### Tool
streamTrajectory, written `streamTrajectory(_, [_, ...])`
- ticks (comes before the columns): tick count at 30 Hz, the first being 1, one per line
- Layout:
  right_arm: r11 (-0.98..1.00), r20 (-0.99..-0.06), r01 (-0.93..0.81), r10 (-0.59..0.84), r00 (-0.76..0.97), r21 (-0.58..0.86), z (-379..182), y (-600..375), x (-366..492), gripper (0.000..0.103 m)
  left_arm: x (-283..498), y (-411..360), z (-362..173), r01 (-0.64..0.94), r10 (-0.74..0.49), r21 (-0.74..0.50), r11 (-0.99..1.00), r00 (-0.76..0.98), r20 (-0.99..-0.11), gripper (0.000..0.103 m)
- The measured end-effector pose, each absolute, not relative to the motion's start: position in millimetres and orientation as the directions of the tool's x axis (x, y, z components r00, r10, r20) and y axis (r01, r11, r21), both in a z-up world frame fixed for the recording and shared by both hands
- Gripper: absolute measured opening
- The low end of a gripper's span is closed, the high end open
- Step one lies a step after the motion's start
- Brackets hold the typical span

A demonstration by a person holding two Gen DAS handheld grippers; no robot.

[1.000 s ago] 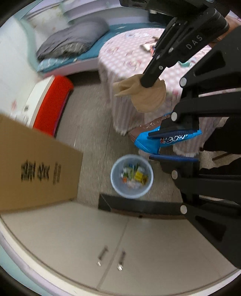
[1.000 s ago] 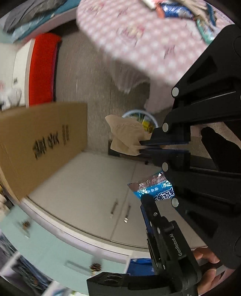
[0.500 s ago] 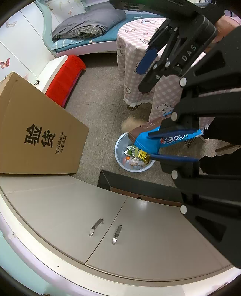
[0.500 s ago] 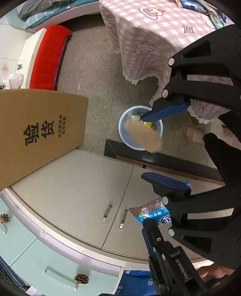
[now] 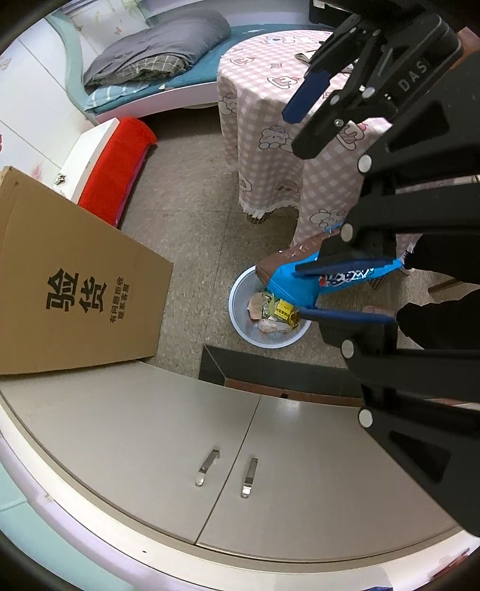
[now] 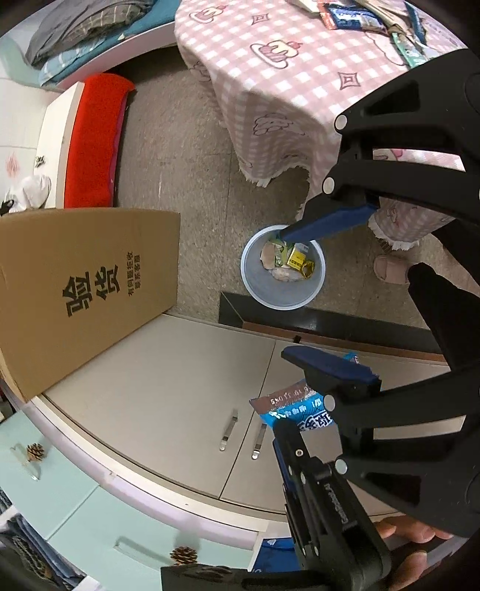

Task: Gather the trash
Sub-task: 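Carry both items to the wastebasket and release them inside, then move both open grippers back over the table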

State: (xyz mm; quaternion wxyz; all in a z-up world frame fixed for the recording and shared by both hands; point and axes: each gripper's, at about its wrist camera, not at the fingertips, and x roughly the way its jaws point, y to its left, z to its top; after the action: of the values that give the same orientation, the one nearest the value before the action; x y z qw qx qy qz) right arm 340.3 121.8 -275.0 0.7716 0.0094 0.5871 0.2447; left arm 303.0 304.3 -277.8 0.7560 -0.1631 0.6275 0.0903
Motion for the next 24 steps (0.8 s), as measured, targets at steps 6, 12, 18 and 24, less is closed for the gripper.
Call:
streamTrajectory(6, [0.896, -0.891, -0.315, 0.391, 0.231, 0.312, -264.4, 100.0, 334.8, 0.061, 312.4, 296.1, -274.6, -0.312, -0.055, -0.116, 0.943, 0.196, -0.979, 0.018])
streamTrajectory(12, [0.911, -0.88, -0.259, 0.389, 0.272, 0.322, -254.1, 73.8, 328.8, 0.062, 327.3, 294.8, -274.9, -0.329, -0.042, -0.101, 0.939, 0.182, -0.982, 0.028])
streamTrajectory(18, [0.924, -0.879, -0.201, 0.375, 0.295, 0.326, -252.1, 48.1, 318.1, 0.063, 334.0, 296.1, -285.9, -0.364, -0.012, -0.066, 0.929, 0.15, -0.989, 0.071])
streamTrajectory(24, [0.933, -0.88, -0.141, 0.36, 0.31, 0.332, -254.8, 24.5, 307.8, 0.063, 323.8, 272.5, -289.4, -0.32, -0.04, -0.079, 0.944, 0.127, -0.991, 0.072])
